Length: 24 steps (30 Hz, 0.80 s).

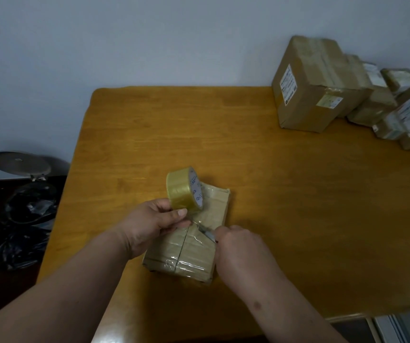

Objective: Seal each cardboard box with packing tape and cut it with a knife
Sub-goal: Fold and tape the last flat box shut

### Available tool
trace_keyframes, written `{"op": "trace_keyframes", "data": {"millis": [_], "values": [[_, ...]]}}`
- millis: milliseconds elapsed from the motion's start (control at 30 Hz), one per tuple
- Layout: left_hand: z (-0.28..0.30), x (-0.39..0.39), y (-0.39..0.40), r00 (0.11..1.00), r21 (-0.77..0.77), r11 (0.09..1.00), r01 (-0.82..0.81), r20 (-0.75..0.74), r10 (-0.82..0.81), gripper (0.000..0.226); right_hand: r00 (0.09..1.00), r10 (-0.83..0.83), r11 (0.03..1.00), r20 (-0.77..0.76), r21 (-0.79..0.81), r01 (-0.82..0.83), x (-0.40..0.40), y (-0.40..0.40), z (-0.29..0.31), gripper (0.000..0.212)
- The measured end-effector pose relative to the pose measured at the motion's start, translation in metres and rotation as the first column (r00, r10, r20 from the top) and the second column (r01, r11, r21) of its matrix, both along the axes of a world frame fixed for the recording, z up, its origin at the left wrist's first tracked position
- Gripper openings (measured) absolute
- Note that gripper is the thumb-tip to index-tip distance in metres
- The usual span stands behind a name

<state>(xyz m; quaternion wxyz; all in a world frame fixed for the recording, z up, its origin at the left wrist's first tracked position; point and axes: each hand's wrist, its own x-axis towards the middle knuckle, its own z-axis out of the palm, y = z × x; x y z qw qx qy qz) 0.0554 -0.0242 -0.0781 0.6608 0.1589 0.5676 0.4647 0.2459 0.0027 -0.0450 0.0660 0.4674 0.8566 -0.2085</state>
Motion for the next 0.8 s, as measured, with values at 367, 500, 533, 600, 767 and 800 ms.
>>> {"op": "trace_keyframes", "data": {"millis": [367,500,533,600,767,800], "values": [[0.003,0.001,-0.001,0.999,-0.001,1.000,0.003,-0.034,-0.003,0.039,0.973,-0.227,0.972,-0.045,0.048,0.229,0.029,0.021,-0.005,0.008],[0.002,0.000,-0.002,0.999,-0.018,0.999,-0.042,0.006,0.042,0.051,0.894,-0.422,0.906,-0.155,-0.111,0.408,0.044,0.036,-0.029,0.008],[0.001,-0.001,-0.003,0.997,-0.022,0.998,-0.066,0.033,0.066,0.050,0.878,-0.456,0.888,-0.146,-0.136,0.439,0.047,0.037,-0.038,0.010],[0.001,-0.003,-0.005,0.991,-0.017,0.995,-0.103,0.083,0.104,0.037,0.878,-0.471,0.877,-0.080,-0.147,0.457,0.049,0.035,-0.057,0.011],[0.000,-0.002,-0.008,0.986,0.025,0.994,-0.110,0.132,0.106,0.015,0.931,-0.336,0.935,0.140,-0.070,0.348,0.049,0.019,-0.096,0.013],[0.000,-0.002,-0.008,0.985,0.030,0.994,-0.110,0.134,0.105,0.015,0.938,-0.308,0.948,0.159,-0.026,0.316,0.049,0.017,-0.100,0.016]]}}
